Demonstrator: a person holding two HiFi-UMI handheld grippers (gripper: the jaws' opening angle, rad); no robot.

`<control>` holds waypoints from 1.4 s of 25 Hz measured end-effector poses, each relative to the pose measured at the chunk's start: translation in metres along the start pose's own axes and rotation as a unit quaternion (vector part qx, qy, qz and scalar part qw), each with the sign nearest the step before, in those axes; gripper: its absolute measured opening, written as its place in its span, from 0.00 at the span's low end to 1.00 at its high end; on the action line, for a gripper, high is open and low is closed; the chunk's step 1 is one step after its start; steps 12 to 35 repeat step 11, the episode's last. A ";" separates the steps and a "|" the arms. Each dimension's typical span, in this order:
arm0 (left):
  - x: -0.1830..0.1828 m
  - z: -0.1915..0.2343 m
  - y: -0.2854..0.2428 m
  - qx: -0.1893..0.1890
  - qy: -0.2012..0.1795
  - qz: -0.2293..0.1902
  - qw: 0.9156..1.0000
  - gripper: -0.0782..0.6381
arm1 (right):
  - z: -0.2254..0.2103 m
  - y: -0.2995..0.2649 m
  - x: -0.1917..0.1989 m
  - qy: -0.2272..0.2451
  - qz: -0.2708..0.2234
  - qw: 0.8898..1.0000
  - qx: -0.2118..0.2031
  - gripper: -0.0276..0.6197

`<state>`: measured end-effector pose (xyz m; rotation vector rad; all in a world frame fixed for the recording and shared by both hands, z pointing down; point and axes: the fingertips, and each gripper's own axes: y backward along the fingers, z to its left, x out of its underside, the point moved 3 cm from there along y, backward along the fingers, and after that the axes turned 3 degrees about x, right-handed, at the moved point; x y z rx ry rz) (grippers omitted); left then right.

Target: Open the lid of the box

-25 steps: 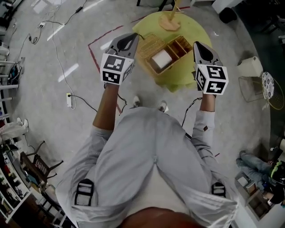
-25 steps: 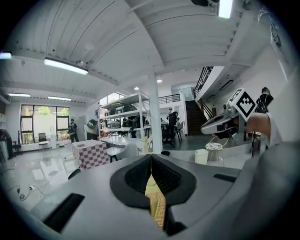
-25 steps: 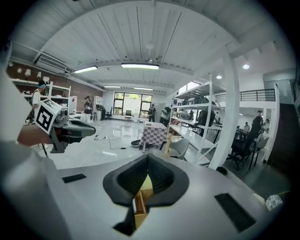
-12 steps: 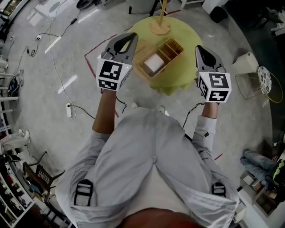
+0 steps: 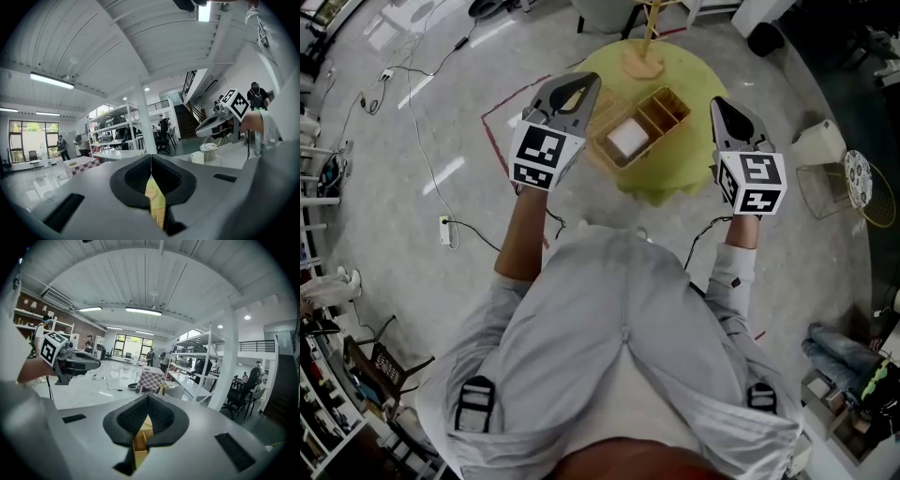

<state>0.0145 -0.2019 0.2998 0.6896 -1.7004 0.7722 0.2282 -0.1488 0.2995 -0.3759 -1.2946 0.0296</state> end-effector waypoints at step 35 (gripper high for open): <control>0.010 0.005 -0.008 0.011 0.008 0.011 1.000 0.15 | 0.006 -0.013 0.006 0.009 0.012 1.000 -0.016 0.08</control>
